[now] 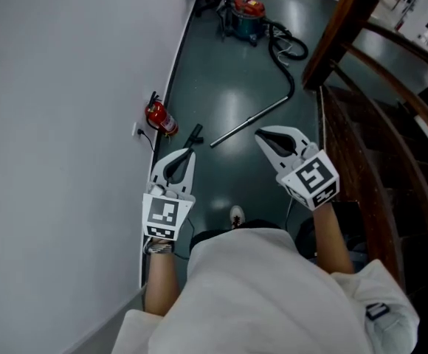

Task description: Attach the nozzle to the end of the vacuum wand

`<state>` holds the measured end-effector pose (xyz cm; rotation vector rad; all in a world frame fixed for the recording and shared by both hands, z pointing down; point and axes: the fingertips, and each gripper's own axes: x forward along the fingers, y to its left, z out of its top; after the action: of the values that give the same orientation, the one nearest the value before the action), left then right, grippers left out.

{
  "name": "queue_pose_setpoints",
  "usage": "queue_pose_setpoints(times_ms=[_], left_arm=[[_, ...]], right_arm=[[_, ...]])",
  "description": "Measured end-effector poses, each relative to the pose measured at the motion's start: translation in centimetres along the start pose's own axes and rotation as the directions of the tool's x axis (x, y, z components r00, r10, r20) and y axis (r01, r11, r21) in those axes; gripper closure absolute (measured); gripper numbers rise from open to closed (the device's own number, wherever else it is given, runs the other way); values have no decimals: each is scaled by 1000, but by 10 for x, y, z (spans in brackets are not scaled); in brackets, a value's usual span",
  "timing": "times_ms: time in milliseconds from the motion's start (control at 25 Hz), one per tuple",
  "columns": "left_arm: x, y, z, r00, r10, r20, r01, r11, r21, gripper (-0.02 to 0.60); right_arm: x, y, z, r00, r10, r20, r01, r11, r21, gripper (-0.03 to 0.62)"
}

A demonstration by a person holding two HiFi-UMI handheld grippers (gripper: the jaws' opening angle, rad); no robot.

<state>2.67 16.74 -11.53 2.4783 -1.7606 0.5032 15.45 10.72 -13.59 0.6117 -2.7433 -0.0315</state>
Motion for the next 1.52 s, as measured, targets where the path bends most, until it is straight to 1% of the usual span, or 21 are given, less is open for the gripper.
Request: queue_pose_setpoints(times_ms=[280,400,640,720,840,1040,1240,1520], left_arm=[[10,-5,8,1000,1,1,-1,1000,19,581],[11,4,8,1000,10,-6,-9,1000,26,581],[29,19,1,1000,5,-12,-5,1000,14,581],[39,30,1,1000,-2,-6,3,1000,20,581],[57,58,-2,1000,-27,-3,27,999,24,581],[91,92,3,998,-59,16,58,997,42,581],[127,122,2,995,-104,-3,104,994,39,581],[172,157,9,987,-161,-9,161,985,59,581]], right_arm=[[1,-13,-10,1000,-3,6,3,999,32,565],[8,-15,-11,1000,-6,5,6,999,39,565],[21,-32,-15,1000,-24,-3,24,997,68,565],[31,-41,-16,999,-33,-9,33,998,62,565],[57,-52,-11,998,-52,-19,53,997,49,565],[88,-83,5,995,-101,-6,101,994,43,565],[117,-111,15,990,-138,-16,138,989,56,565],[151,-136,13,988,-134,-73,138,990,43,565]])
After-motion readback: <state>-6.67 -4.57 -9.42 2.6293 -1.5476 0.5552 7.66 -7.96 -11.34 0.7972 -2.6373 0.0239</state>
